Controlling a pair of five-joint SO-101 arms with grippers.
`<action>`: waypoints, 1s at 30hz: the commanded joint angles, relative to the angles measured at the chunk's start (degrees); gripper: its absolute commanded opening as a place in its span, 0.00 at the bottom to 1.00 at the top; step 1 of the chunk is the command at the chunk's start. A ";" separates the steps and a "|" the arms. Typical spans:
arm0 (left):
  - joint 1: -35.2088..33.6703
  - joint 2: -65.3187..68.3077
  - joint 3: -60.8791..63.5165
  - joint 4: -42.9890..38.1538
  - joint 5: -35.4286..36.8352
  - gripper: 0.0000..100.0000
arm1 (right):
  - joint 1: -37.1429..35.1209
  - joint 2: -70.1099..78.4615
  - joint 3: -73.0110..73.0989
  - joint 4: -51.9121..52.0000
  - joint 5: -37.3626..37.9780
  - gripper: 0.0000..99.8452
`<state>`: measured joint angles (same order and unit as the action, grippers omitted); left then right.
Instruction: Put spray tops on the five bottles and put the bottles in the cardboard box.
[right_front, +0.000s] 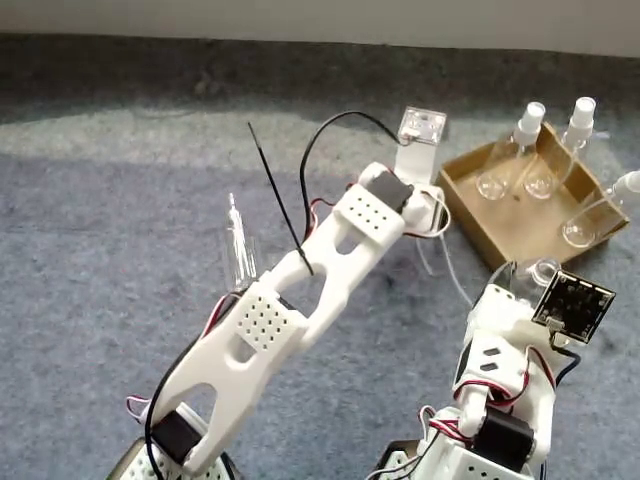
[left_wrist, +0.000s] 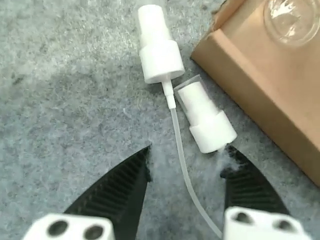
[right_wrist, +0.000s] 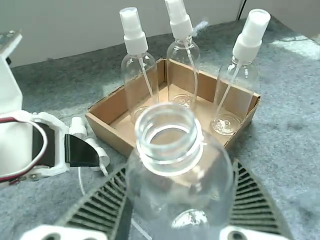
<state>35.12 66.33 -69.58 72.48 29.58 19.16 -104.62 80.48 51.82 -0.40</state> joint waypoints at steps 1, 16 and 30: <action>-0.13 2.33 -8.40 -1.49 0.53 0.18 | 1.01 -0.66 0.48 -1.71 -0.09 0.21; 0.31 16.92 -25.71 -3.43 0.53 0.18 | 0.66 -0.66 0.84 -1.80 0.00 0.21; 0.22 17.01 -25.71 -2.99 0.53 0.06 | 0.66 -0.66 0.84 -1.80 0.00 0.21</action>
<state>35.21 84.18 -92.35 70.02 29.58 19.16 -104.62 81.89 51.82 -0.40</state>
